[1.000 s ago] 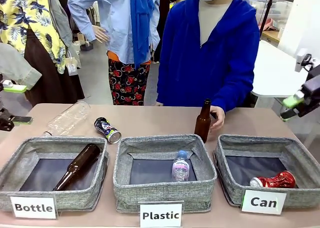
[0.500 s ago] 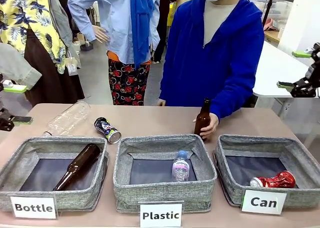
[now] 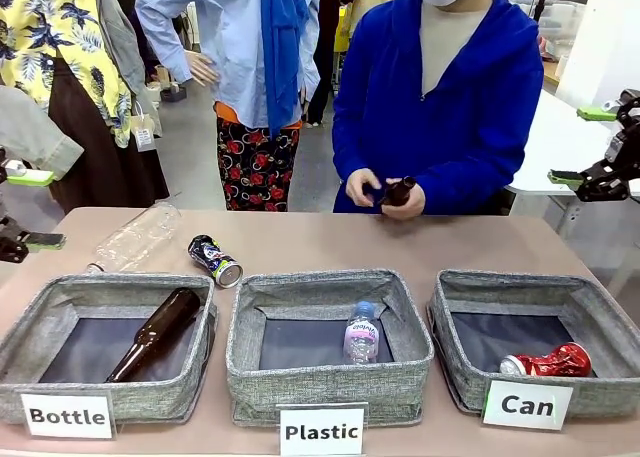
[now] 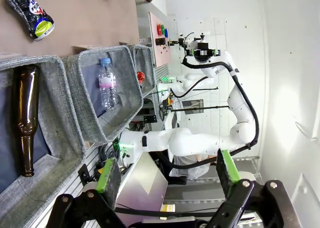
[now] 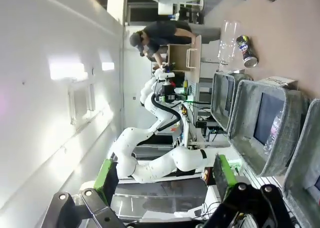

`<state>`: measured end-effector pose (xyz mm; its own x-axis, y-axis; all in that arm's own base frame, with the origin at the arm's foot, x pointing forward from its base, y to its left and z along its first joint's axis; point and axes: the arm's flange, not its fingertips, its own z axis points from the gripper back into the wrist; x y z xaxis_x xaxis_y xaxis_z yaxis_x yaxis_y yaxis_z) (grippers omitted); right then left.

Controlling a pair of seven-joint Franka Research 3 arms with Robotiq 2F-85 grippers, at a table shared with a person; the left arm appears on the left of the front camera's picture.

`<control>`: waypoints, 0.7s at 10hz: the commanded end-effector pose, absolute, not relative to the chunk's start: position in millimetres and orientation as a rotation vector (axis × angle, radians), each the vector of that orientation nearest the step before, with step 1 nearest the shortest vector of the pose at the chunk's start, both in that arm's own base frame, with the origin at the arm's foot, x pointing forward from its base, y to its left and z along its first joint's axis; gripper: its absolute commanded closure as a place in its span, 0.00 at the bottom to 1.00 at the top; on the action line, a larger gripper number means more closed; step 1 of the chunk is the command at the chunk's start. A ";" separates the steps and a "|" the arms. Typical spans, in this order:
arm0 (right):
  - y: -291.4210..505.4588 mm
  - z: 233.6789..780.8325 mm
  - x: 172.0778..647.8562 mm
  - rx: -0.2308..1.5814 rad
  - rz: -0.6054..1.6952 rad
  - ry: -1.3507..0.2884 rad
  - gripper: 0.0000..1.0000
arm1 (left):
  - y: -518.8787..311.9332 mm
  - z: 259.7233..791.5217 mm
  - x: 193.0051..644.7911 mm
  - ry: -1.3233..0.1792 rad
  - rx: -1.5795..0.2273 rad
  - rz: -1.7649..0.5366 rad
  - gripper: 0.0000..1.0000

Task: Sort the can waste into the basket.
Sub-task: Pick up the can waste from the table and place it in the right Fabric basket.

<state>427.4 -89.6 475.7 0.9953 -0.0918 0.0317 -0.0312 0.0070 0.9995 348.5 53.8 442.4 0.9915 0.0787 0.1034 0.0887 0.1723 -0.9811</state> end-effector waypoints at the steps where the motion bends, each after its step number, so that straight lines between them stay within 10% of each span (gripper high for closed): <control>1: -97.6 477.9 429.5 1.557 -0.024 -0.100 0.00 | 54.4 443.7 345.9 -0.145 -1.400 -0.011 0.00; 7: -97.6 477.9 429.5 1.557 -0.024 -0.100 0.00 | 61.0 454.8 356.2 -0.109 -1.397 -0.037 0.00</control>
<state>427.1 -93.8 475.7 0.9949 -0.0958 0.0311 -0.0305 0.0080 0.9995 350.4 54.7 445.1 0.9917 0.0723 0.1060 0.0920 0.1750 -0.9803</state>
